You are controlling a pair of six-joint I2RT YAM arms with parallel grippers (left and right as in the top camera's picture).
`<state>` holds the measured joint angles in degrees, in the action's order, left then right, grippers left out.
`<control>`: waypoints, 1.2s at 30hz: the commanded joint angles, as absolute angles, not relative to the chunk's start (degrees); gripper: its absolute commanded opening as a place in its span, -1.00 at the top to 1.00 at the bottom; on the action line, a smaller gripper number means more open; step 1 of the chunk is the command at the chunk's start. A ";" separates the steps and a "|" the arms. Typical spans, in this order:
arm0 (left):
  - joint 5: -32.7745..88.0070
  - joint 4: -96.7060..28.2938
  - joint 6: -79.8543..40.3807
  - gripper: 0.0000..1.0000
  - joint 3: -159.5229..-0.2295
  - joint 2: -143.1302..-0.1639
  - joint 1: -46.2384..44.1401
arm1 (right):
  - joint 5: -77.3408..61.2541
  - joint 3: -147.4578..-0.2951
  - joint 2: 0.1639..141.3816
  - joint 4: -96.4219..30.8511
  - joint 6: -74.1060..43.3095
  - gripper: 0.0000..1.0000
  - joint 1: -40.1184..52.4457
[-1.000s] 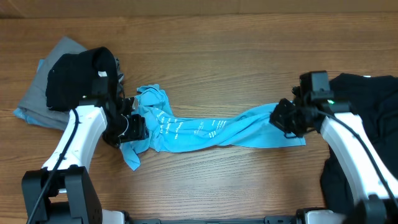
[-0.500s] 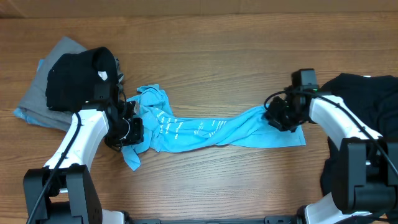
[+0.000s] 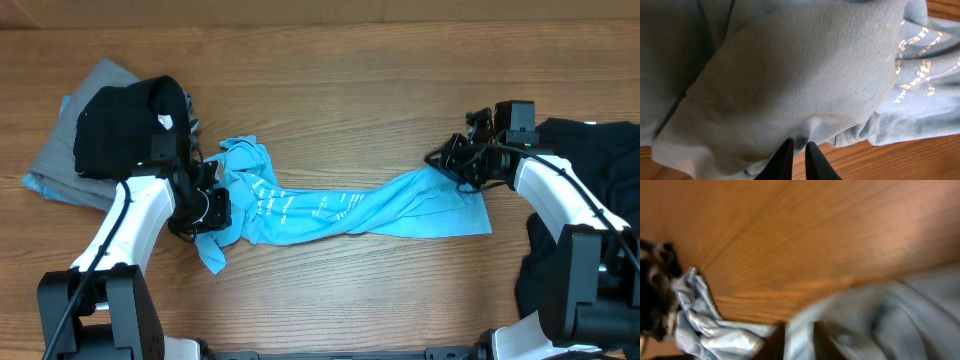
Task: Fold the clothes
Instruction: 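Hold the T-shirt with left gripper and pull right end rightward with right gripper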
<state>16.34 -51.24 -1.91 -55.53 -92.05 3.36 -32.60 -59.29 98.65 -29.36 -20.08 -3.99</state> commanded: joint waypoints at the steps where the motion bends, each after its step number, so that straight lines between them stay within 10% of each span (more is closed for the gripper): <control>1: 17.02 -51.42 -1.69 0.72 -55.13 -91.59 3.29 | -35.03 -60.10 97.08 -27.55 -21.17 -0.03 -4.58; 12: 16.99 -51.57 -1.67 0.66 -55.13 -91.59 3.29 | -36.67 -59.92 96.51 -51.88 -8.91 0.56 -13.85; 36: 17.04 -51.13 -1.69 0.58 -55.13 -91.59 3.29 | -27.53 -50.94 99.48 -29.98 -19.77 0.34 -6.00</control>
<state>16.34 -51.16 -1.91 -55.51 -92.05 3.36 -26.59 -51.31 99.04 -30.96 -19.49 -5.98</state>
